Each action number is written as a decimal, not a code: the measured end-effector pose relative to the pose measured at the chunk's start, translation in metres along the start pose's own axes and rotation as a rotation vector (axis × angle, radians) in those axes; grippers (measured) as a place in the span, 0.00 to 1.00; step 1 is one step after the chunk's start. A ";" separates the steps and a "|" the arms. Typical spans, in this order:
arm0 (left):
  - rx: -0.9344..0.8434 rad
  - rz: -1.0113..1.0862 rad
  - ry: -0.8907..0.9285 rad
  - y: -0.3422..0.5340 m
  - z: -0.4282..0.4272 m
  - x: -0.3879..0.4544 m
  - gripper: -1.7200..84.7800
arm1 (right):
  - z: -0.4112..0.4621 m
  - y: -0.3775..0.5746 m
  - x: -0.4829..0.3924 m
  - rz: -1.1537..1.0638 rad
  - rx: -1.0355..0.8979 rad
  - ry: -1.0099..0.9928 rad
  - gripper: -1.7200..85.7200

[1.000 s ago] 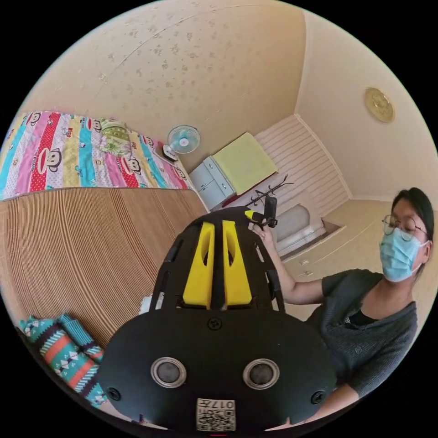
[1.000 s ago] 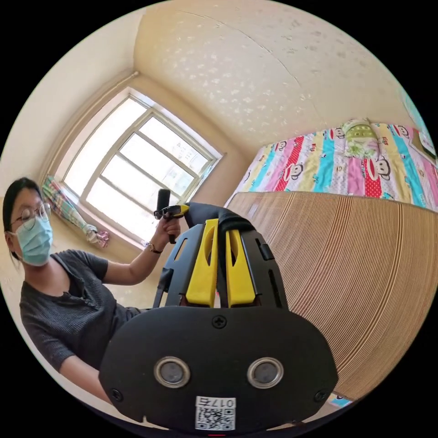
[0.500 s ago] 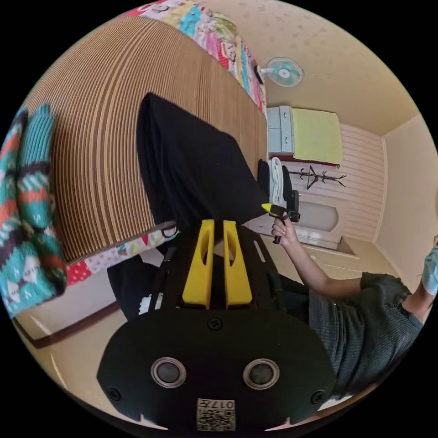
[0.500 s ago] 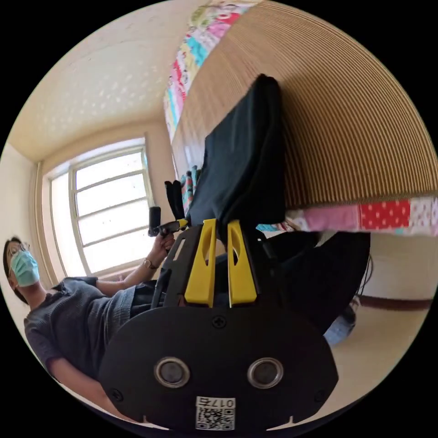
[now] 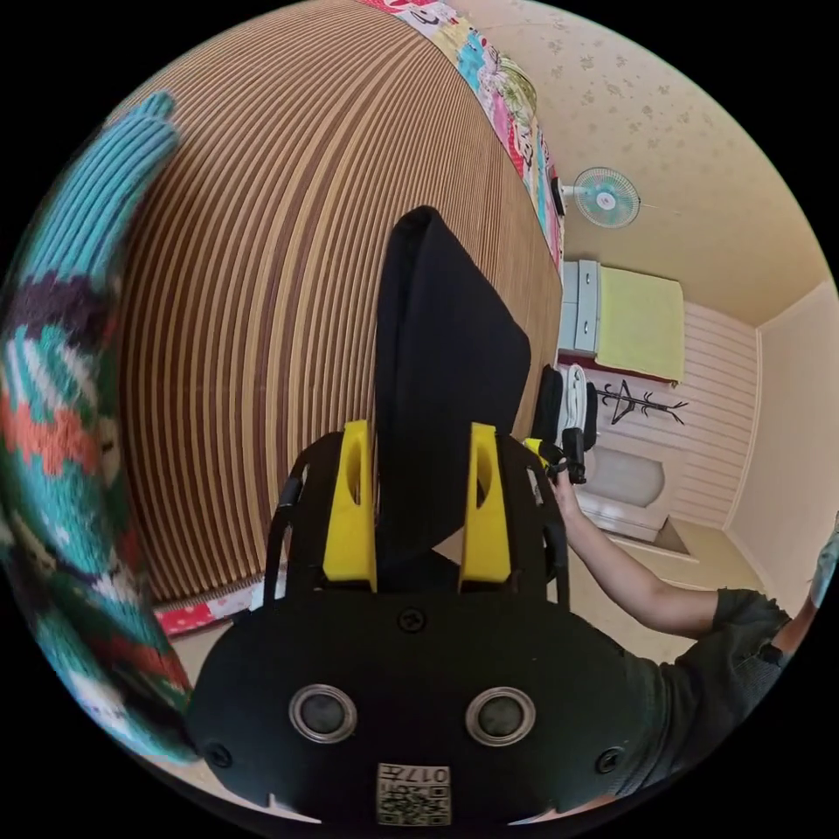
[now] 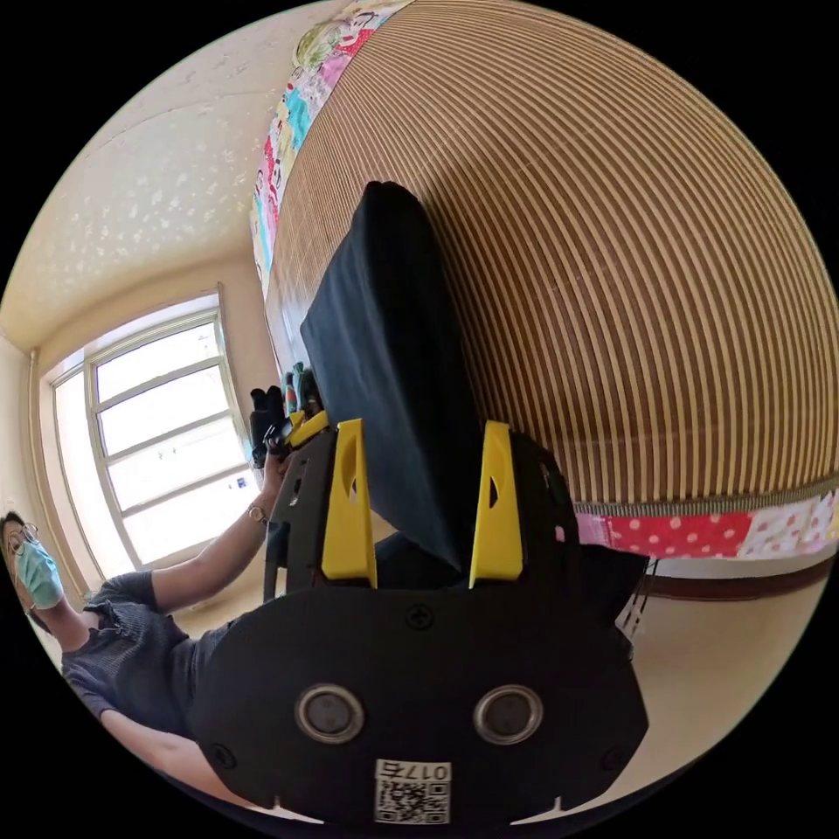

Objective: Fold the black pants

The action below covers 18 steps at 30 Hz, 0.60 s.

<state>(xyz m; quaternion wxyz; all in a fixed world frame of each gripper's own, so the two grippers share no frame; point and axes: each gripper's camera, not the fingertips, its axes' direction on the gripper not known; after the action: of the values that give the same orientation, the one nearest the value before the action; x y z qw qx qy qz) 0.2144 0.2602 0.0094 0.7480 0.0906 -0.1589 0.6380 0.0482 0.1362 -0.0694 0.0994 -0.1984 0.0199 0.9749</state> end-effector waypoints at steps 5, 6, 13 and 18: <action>-0.092 0.027 -0.018 -0.057 0.026 -0.005 0.20 | 0.003 -0.009 0.003 0.031 0.014 0.010 0.21; -0.093 0.043 -0.020 -0.062 0.029 -0.004 0.20 | -0.002 -0.003 0.003 0.012 0.036 -0.029 0.22; -0.132 0.036 -0.025 -0.066 0.031 -0.012 0.17 | 0.019 0.015 -0.006 -0.048 -0.066 -0.118 0.20; -0.082 -0.016 -0.051 -0.076 0.018 -0.015 0.14 | 0.042 -0.002 -0.009 -0.016 -0.152 -0.227 0.16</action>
<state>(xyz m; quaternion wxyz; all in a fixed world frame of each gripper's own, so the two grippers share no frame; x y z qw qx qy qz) 0.2851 0.2273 0.0262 0.7520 0.0775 -0.2030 0.6223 0.0406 0.1397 -0.0269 0.0936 -0.0939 -0.0669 0.9889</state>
